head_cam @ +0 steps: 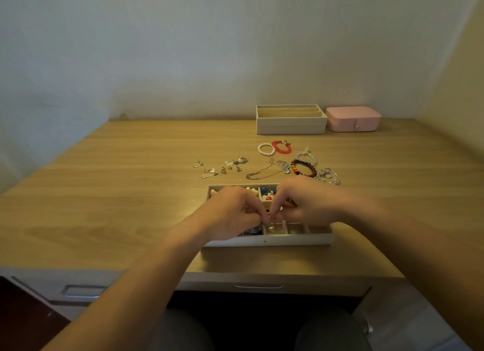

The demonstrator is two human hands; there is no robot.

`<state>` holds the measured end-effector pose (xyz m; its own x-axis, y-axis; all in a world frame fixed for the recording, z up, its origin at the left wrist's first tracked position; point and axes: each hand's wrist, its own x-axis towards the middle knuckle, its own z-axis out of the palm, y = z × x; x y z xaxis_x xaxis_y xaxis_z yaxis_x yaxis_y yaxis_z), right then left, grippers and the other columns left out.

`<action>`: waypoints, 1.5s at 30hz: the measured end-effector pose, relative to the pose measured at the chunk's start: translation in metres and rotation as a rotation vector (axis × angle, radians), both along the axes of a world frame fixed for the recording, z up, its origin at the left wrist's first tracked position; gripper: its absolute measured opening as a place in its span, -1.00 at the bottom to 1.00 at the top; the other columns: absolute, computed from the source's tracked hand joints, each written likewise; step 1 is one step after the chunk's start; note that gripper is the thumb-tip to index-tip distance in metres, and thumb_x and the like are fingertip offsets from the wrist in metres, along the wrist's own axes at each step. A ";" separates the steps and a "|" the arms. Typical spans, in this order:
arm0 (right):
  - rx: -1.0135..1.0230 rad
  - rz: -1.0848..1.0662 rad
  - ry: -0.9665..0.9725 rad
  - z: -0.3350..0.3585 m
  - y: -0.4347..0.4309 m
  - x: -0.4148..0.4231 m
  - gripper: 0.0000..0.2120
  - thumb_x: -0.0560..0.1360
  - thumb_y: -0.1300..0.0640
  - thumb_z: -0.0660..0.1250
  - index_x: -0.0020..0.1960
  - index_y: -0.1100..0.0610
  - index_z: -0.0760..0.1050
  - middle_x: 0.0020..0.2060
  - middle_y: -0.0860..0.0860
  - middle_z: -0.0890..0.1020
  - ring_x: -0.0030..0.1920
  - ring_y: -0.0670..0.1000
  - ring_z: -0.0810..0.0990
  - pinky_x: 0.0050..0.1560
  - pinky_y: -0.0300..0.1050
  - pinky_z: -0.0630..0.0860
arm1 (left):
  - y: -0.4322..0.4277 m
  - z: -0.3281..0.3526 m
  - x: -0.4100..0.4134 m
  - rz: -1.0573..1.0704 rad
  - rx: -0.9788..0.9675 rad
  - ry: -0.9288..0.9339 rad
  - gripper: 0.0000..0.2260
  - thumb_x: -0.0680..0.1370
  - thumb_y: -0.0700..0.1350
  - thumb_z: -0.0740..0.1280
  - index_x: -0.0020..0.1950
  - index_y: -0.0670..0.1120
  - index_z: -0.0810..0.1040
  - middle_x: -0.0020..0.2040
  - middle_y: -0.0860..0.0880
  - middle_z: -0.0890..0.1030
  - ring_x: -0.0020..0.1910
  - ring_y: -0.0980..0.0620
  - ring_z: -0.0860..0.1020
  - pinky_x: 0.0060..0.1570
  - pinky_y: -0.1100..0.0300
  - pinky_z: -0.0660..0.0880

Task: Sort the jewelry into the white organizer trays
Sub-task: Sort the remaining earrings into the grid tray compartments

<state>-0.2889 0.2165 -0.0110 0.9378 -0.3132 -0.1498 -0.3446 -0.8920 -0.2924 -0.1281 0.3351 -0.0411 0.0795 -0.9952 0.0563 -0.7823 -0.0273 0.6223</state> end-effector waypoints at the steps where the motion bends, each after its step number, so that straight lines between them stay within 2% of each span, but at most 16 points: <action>1: 0.018 -0.001 0.006 -0.001 -0.001 -0.001 -0.83 0.61 0.09 0.37 0.11 -0.07 0.71 -0.19 -0.30 0.51 -0.12 -0.20 0.49 -0.14 -0.36 0.37 | -0.001 0.000 -0.001 -0.004 0.012 -0.012 -0.78 0.50 -0.15 0.38 -0.19 0.15 0.73 -0.16 0.12 0.62 -0.17 0.09 0.55 -0.11 0.09 0.53; 4: 0.048 0.006 0.027 -0.006 -0.003 -0.001 -0.81 0.60 0.11 0.36 0.13 -0.06 0.71 -0.17 -0.31 0.54 -0.09 -0.20 0.53 -0.06 -0.35 0.44 | -0.003 -0.002 -0.004 -0.012 0.037 -0.064 -0.80 0.51 -0.09 0.36 -0.14 0.18 0.73 -0.17 0.12 0.58 -0.21 0.06 0.53 -0.13 0.03 0.54; 7: 0.088 -0.015 0.008 -0.005 -0.006 -0.002 -0.81 0.60 0.12 0.36 0.11 -0.05 0.72 -0.16 -0.28 0.58 -0.09 -0.20 0.54 -0.10 -0.37 0.42 | -0.006 -0.004 -0.006 -0.005 0.051 -0.113 -0.80 0.52 -0.08 0.35 -0.12 0.17 0.73 -0.17 0.15 0.57 -0.24 0.11 0.51 -0.15 0.05 0.54; 10: 0.153 -0.062 -0.073 -0.003 -0.012 0.000 -0.83 0.60 0.10 0.36 0.05 -0.07 0.72 -0.15 -0.20 0.65 -0.08 -0.13 0.59 -0.08 -0.26 0.55 | -0.006 0.001 -0.001 0.008 0.036 -0.067 -0.80 0.52 -0.09 0.36 -0.16 0.18 0.72 -0.17 0.08 0.64 -0.17 -0.02 0.58 -0.11 -0.05 0.57; 12: 0.183 -0.098 -0.149 0.000 -0.018 0.008 -0.86 0.59 0.08 0.37 -0.02 -0.10 0.71 -0.19 -0.14 0.68 -0.12 -0.06 0.62 -0.08 -0.10 0.62 | -0.004 0.010 0.008 0.044 0.018 -0.008 -0.81 0.52 -0.11 0.37 -0.18 0.14 0.72 -0.21 0.13 0.65 -0.21 0.14 0.57 -0.21 0.12 0.55; 14: 0.200 -0.115 -0.216 0.002 -0.024 0.021 -0.86 0.59 0.07 0.37 -0.05 -0.12 0.68 -0.20 -0.16 0.68 -0.15 -0.08 0.63 -0.15 -0.13 0.62 | -0.005 0.018 0.021 0.105 -0.018 0.029 -0.82 0.53 -0.13 0.37 -0.18 0.08 0.72 -0.34 0.21 0.59 -0.36 0.30 0.48 -0.38 0.40 0.37; 18: 0.232 -0.173 -0.312 0.001 -0.037 0.054 -0.85 0.61 0.08 0.34 0.00 -0.09 0.67 -0.05 -0.20 0.65 -0.01 -0.15 0.60 -0.06 -0.23 0.55 | -0.020 0.014 0.064 0.362 -0.092 0.042 -0.81 0.53 -0.19 0.35 -0.17 0.05 0.69 -0.28 0.18 0.59 -0.34 0.32 0.50 -0.41 0.46 0.32; 22: 0.230 -0.272 -0.349 -0.011 -0.054 0.089 -0.83 0.64 0.11 0.29 0.14 -0.04 0.63 0.07 -0.15 0.58 0.06 -0.13 0.52 -0.06 -0.26 0.41 | -0.048 -0.004 0.105 0.539 -0.054 -0.033 -0.82 0.54 -0.15 0.38 -0.17 0.13 0.61 -0.11 0.11 0.62 -0.11 0.18 0.55 -0.15 0.24 0.43; 24: 0.207 -0.332 -0.345 -0.015 -0.064 0.106 -0.76 0.65 0.09 0.28 0.30 0.00 0.55 0.08 -0.10 0.55 0.01 -0.12 0.50 0.01 -0.19 0.44 | -0.065 -0.012 0.114 0.563 -0.003 -0.087 -0.91 0.55 -0.08 0.39 -0.11 0.12 0.63 -0.04 0.06 0.65 -0.07 0.10 0.57 -0.05 0.16 0.51; 26: 0.207 -0.382 -0.348 -0.017 -0.071 0.117 -0.68 0.64 0.09 0.28 0.38 0.01 0.47 0.12 -0.07 0.53 0.08 -0.07 0.49 0.12 -0.10 0.50 | -0.079 -0.015 0.114 0.590 0.012 -0.195 -0.93 0.54 0.03 0.39 -0.04 0.10 0.66 0.00 0.04 0.67 -0.01 0.01 0.60 0.03 0.06 0.57; 28: 0.217 -0.402 -0.350 -0.018 -0.078 0.122 -0.66 0.63 0.10 0.29 0.40 0.02 0.46 0.16 -0.05 0.51 0.15 -0.03 0.48 0.20 -0.06 0.50 | -0.088 -0.015 0.110 0.627 0.010 -0.307 -0.82 0.54 0.13 0.37 0.02 0.08 0.67 -0.01 0.05 0.67 0.01 -0.01 0.60 0.02 0.04 0.57; 34: 0.272 -0.378 -0.371 -0.022 -0.097 0.126 -0.71 0.62 0.08 0.33 0.34 0.02 0.51 -0.01 -0.12 0.51 -0.03 -0.12 0.48 -0.01 -0.16 0.44 | -0.102 -0.018 0.108 0.613 0.006 -0.367 -0.81 0.52 0.14 0.42 0.03 0.08 0.68 -0.03 0.04 0.66 -0.01 -0.01 0.59 -0.01 0.04 0.57; 37: 0.307 -0.368 -0.393 -0.023 -0.100 0.126 -0.76 0.62 0.08 0.33 0.28 0.01 0.54 -0.03 -0.14 0.51 -0.02 -0.12 0.50 0.01 -0.14 0.50 | -0.103 -0.019 0.113 0.608 0.036 -0.319 -0.87 0.52 0.09 0.44 -0.02 0.08 0.69 -0.05 0.06 0.67 -0.02 0.01 0.59 0.00 0.04 0.58; 39: 0.319 -0.371 -0.410 -0.021 -0.098 0.124 -0.80 0.63 0.08 0.32 0.24 -0.02 0.56 -0.02 -0.13 0.53 0.02 -0.09 0.52 0.05 -0.13 0.54 | -0.102 -0.020 0.116 0.590 0.042 -0.204 -0.91 0.52 0.06 0.44 -0.07 0.07 0.69 -0.12 0.08 0.67 -0.08 0.05 0.61 -0.02 0.04 0.59; 42: 0.364 -0.372 -0.438 -0.018 -0.088 0.117 -0.85 0.64 0.09 0.31 0.16 -0.05 0.59 0.01 -0.11 0.57 -0.01 -0.07 0.57 -0.05 -0.18 0.57 | -0.096 -0.013 0.111 0.567 -0.061 -0.006 -0.92 0.54 0.03 0.44 -0.11 0.06 0.64 -0.18 0.08 0.65 -0.16 0.11 0.59 -0.15 0.14 0.52; 45: 0.468 -0.338 -0.435 -0.012 -0.077 0.110 -0.81 0.64 0.12 0.31 0.21 -0.03 0.61 0.03 -0.07 0.64 -0.06 -0.06 0.65 -0.10 -0.18 0.65 | -0.085 0.001 0.099 0.549 -0.148 0.121 -0.89 0.55 0.02 0.42 -0.09 0.00 0.64 -0.19 0.07 0.67 -0.18 0.12 0.59 -0.22 0.18 0.47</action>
